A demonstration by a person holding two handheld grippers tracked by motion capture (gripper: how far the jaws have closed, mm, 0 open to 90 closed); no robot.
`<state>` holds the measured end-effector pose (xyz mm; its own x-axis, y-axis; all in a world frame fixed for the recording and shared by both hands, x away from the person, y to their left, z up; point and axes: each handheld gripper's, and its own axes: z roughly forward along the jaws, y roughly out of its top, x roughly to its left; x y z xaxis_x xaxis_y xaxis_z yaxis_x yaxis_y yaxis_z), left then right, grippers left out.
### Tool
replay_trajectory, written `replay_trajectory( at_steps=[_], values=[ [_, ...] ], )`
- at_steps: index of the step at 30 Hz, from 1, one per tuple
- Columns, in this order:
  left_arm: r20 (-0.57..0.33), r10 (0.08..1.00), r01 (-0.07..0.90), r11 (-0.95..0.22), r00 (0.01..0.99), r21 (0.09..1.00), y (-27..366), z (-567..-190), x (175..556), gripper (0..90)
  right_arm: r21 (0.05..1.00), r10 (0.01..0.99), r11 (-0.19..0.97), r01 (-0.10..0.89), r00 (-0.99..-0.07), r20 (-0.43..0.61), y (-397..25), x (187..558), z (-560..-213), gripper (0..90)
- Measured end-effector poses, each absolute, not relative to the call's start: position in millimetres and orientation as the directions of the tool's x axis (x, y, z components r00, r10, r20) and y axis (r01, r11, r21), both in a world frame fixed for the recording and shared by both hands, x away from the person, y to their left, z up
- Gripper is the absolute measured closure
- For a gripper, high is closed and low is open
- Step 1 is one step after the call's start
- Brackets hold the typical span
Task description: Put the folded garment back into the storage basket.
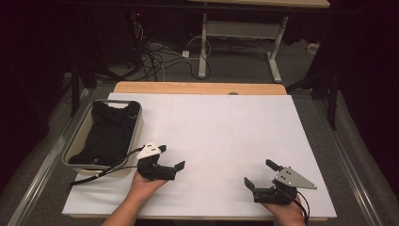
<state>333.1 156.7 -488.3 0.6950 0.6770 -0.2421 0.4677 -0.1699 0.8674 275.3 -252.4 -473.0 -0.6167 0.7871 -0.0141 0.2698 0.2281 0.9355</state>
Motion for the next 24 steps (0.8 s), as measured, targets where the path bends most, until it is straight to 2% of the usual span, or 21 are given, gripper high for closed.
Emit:
replay_trajectory(
  at_steps=[4,11,17,24],
  values=[
    [-0.206,0.666,0.414,-0.168,0.717,0.895,157.6,-487.5,325.5,0.0,0.939,0.797,0.217,0.268,-0.604,-0.011,-253.8,273.8,-472.2,0.0],
    [-0.21,0.639,0.345,-0.093,0.74,0.934,167.2,-488.8,317.9,0.0,0.951,0.815,0.173,0.256,-0.58,0.008,-259.9,267.8,-471.7,0.0],
    [-0.178,0.628,0.294,-0.085,0.757,0.952,166.5,-489.3,314.1,0.0,0.955,0.833,0.159,0.252,-0.553,0.007,-265.9,262.6,-472.4,0.0],
    [-0.173,0.623,0.285,-0.085,0.763,0.955,166.3,-490.0,311.5,0.0,0.958,0.822,0.167,0.232,-0.57,-0.005,-260.3,261.2,-472.3,0.0]
  ],
)
